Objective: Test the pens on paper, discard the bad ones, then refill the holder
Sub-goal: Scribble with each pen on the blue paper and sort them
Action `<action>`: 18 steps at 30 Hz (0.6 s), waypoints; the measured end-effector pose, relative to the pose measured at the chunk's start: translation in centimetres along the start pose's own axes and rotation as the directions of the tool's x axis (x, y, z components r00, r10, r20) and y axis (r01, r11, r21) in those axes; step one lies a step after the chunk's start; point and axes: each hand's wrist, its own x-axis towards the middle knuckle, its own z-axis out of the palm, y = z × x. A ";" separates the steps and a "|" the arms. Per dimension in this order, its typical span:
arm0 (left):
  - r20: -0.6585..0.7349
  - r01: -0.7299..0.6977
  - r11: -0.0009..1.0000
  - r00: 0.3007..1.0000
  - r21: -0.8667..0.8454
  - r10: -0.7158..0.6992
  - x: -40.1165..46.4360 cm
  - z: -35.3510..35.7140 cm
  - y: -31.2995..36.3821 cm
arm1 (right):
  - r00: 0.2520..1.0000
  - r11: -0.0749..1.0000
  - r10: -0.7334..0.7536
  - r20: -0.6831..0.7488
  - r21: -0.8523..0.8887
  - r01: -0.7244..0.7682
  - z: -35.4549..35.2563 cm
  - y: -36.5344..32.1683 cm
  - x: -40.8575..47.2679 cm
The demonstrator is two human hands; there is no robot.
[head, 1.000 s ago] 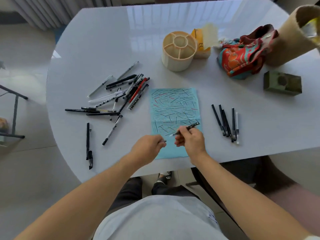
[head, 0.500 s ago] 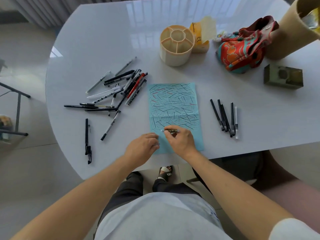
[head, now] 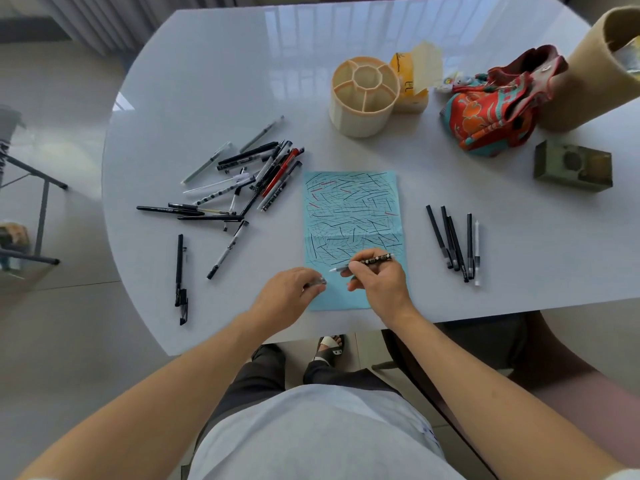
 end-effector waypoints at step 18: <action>0.081 0.091 0.989 0.993 -0.115 -0.082 1.0 -0.2 3.3 | 0.995 0.997 0.079 0.062 -0.026 -0.077 0.1 -0.2 -0.5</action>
